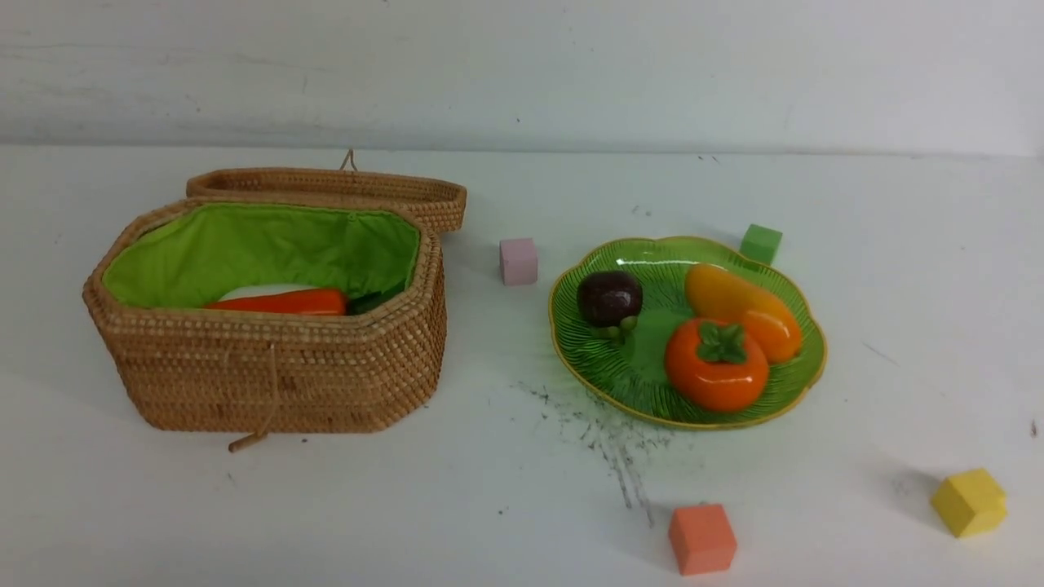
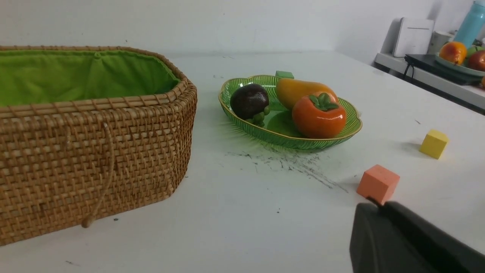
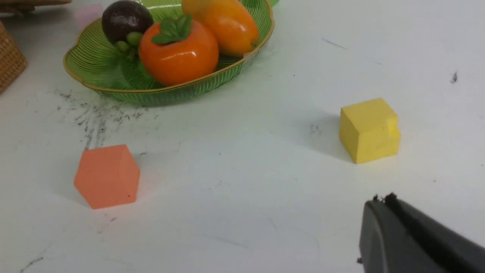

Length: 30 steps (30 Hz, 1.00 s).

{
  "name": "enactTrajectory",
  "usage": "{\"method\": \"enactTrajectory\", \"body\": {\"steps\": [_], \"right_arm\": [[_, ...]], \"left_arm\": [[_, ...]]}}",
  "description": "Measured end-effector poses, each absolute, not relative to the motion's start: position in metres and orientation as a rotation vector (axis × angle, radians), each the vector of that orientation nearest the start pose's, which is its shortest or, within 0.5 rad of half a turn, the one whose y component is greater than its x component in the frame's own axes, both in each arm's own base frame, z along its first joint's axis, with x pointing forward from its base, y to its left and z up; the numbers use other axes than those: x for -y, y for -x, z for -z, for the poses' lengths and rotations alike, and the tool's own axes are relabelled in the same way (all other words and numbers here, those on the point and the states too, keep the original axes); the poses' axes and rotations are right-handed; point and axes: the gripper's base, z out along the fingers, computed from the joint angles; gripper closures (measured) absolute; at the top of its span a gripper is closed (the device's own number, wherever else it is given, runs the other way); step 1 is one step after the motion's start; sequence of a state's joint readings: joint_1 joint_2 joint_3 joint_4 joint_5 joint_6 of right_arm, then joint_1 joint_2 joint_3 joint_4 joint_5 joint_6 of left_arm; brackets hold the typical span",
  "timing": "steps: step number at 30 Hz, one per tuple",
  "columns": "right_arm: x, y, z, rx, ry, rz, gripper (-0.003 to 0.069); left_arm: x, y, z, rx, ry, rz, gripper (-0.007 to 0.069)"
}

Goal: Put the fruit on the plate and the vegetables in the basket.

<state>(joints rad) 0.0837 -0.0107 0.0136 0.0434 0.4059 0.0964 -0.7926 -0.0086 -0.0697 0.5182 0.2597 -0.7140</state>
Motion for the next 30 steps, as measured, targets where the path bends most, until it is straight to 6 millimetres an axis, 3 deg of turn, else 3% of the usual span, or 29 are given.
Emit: {"method": "enactTrajectory", "body": {"steps": [24, 30], "right_arm": [[-0.0059, -0.0513, -0.1729, -1.891, -0.048, -0.174, 0.0663], [-0.0059, -0.0513, -0.1729, -1.89, -0.049, -0.176, 0.0659]], "left_arm": [[0.0282, -0.0441, -0.2166, -1.629, -0.383, 0.663, 0.0618], [0.0269, -0.0445, -0.2161, -1.652, -0.293, 0.661, 0.0618]]}}
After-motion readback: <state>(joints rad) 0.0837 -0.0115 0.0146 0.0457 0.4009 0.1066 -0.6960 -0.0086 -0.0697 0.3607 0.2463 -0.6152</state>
